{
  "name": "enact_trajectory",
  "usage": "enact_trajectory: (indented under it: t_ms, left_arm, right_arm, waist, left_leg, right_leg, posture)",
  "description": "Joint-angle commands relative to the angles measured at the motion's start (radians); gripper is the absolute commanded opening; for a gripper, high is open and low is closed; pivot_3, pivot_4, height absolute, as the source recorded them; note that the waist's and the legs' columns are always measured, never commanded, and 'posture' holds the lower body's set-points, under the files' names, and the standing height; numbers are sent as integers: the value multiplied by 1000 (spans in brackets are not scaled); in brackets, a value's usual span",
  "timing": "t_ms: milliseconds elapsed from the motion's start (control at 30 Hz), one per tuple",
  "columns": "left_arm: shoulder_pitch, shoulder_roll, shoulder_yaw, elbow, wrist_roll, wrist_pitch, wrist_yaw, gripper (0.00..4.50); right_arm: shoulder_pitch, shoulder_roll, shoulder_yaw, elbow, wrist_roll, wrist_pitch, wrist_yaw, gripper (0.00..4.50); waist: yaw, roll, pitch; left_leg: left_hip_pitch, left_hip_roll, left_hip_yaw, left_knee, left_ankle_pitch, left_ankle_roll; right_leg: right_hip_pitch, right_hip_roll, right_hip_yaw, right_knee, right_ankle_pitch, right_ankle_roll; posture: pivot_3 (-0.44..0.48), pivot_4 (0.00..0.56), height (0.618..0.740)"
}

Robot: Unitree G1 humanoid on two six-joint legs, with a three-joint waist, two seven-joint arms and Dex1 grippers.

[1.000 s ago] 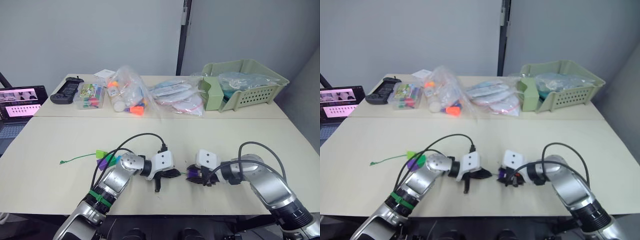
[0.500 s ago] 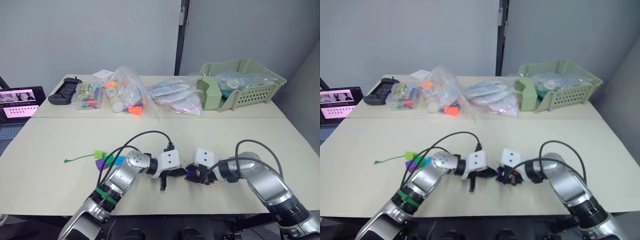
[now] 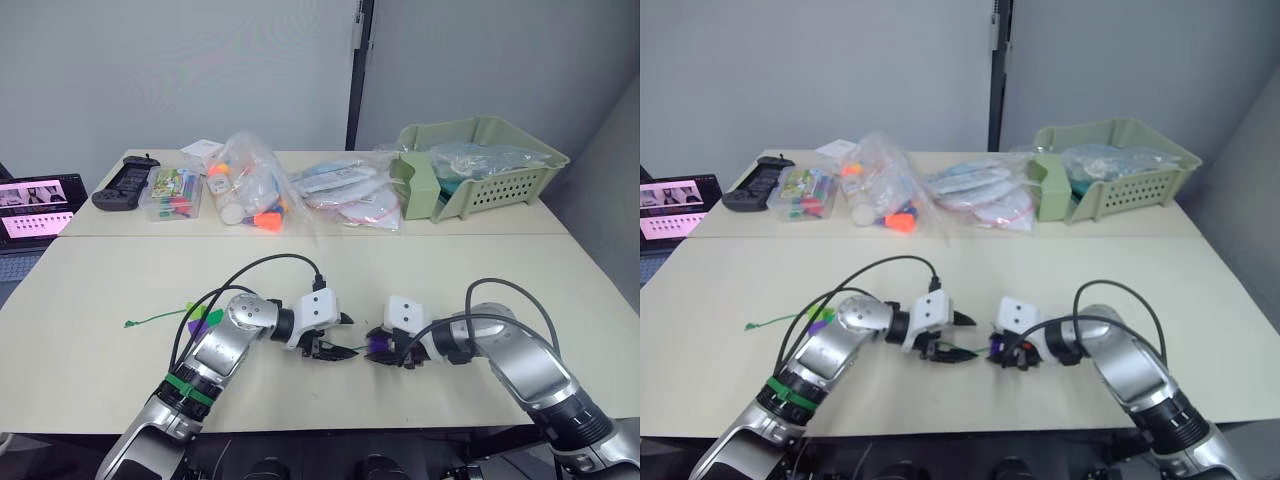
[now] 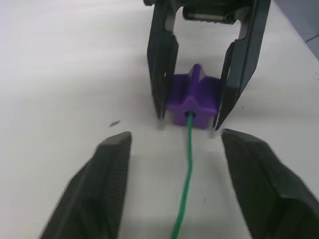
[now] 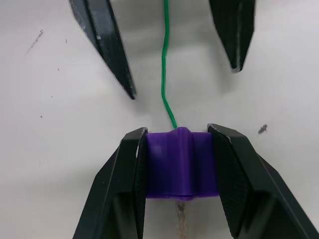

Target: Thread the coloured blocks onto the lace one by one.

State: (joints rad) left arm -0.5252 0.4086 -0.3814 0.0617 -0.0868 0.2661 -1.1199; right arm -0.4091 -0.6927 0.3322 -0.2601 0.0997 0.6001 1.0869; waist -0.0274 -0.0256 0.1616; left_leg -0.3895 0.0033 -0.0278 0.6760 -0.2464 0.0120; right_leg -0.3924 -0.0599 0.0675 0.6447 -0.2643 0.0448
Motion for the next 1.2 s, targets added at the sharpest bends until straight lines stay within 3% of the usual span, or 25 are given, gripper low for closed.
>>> enact_trajectory:
  t_ms: [33,233,300,367,500,800,1100,1200]
  left_arm:
    - [12,-13,-2,-35,-29,2,-9,3815]
    - [13,-39,-21,-16,-14,-13,11,3815]
    - [11,-43,-23,-13,-14,-15,14,3862]
    - [9,-44,-25,-13,-16,-17,11,3862]
    - [-1,-48,-30,-1,-14,-24,6,3862]
    - [-53,-130,-98,86,54,-76,41,3862]
    - [-85,-191,-111,176,71,-117,43,3862]
    - [-100,-205,-119,206,85,-132,40,3065]
  right_arm:
    - [-9,18,27,-7,11,-4,5,1383]
    - [6,10,35,28,-4,-27,1,1383]
    - [6,8,23,25,0,-24,-4,2511]
    - [1,2,3,8,11,-17,-6,2999]
    - [8,-15,-47,-52,50,7,-8,4400]
    - [216,-165,-238,-237,177,44,12,4477]
    - [297,-196,-280,-166,160,-33,-25,4477]
    - [295,-198,-273,-135,153,-52,-32,4500]
  waist:
    - [1,0,0]
    - [4,0,0]
    - [6,0,0]
    - [8,0,0]
    - [13,1,1]
    - [31,1,1]
    - [26,1,1]
    - [25,1,1]
  left_leg:
    - [0,0,0,0,0,0]
    - [0,0,0,0,0,0]
    - [0,0,0,0,0,0]
    - [0,-1,0,0,0,0]
    - [-2,-1,0,0,0,0]
    - [-14,-3,-1,3,0,0]
    - [-13,-3,0,3,0,0]
    - [-13,-3,0,3,0,0]
  right_leg:
    - [0,0,0,0,0,0]
    - [0,0,0,0,0,0]
    - [0,0,0,0,0,0]
    - [0,0,0,0,0,0]
    - [-2,-1,0,0,0,0]
    - [-12,-2,0,1,1,1]
    - [-12,-1,1,1,1,1]
    - [-12,-1,1,1,1,1]
  posture:
    - [0,150,740]
    - [0,150,740]
    - [0,150,740]
    - [0,150,740]
    - [0,150,740]
    - [0,150,740]
    - [0,150,740]
    - [0,150,740]
